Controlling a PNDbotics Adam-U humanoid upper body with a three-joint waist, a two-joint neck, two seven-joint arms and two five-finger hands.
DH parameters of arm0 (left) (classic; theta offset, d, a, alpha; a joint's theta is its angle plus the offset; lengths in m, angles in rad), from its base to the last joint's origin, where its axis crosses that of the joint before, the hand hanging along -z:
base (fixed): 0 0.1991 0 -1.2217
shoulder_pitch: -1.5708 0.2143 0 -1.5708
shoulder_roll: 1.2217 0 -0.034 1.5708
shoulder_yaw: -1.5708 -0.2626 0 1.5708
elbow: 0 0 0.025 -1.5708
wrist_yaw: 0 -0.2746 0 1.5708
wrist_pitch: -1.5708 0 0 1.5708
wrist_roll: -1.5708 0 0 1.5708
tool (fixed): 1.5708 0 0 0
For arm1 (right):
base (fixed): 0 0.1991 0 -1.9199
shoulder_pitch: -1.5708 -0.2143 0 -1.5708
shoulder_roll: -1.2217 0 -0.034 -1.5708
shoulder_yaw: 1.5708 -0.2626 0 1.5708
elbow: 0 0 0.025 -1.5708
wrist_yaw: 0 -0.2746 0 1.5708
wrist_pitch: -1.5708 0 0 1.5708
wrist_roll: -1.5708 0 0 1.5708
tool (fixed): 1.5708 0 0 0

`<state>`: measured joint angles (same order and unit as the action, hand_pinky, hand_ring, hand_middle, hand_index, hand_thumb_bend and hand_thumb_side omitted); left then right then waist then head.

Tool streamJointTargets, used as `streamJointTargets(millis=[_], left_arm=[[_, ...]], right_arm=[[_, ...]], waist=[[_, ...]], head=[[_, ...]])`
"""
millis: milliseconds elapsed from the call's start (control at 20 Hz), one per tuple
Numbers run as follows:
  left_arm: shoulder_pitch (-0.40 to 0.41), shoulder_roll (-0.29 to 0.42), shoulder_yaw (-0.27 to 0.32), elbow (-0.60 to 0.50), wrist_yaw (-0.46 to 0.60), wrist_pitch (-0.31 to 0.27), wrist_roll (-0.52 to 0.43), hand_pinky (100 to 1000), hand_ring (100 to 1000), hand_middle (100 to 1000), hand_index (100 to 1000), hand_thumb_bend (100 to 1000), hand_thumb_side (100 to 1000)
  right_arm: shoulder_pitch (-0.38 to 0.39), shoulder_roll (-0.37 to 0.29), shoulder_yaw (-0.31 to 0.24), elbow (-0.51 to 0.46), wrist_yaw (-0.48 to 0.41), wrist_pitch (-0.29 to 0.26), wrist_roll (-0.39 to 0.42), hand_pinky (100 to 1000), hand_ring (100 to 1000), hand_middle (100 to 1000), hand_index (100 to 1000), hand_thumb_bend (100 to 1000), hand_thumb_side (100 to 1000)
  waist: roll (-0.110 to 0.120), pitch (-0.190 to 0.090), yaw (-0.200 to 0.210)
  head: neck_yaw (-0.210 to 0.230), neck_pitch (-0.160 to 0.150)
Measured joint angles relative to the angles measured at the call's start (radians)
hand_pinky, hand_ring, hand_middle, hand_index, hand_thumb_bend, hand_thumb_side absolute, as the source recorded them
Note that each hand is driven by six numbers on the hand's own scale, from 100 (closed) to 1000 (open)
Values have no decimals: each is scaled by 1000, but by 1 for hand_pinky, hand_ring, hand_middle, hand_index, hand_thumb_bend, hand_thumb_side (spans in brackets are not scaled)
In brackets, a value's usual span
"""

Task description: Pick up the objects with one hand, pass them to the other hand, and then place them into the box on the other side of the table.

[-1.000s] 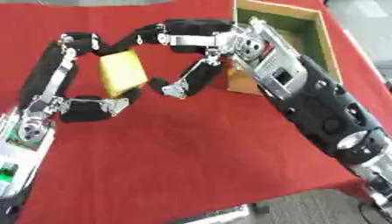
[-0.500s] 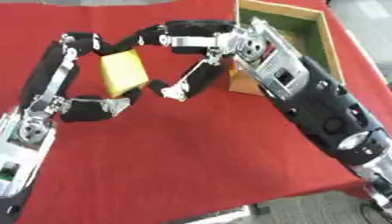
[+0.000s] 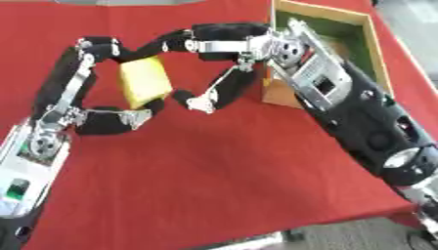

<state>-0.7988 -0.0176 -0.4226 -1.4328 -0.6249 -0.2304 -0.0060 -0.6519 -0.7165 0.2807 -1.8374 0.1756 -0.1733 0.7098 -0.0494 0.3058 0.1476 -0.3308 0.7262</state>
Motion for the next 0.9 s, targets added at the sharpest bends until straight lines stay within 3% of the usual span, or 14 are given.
streamJointTargets(millis=[500,900], left_arm=[[-2,-11,-11,0,18,-9,-9,629,591,412,511,112,103],[-3,-11,-11,0,21,-2,-2,627,589,408,520,112,100]], right_arm=[[0,0,11,23,16,32,-40,1000,1000,918,1000,100,289],[0,0,18,26,23,52,-34,1000,1000,903,1000,100,374]], waist=[[-1,5,4],[-1,5,4]], head=[[-14,-4],[-24,-4]])
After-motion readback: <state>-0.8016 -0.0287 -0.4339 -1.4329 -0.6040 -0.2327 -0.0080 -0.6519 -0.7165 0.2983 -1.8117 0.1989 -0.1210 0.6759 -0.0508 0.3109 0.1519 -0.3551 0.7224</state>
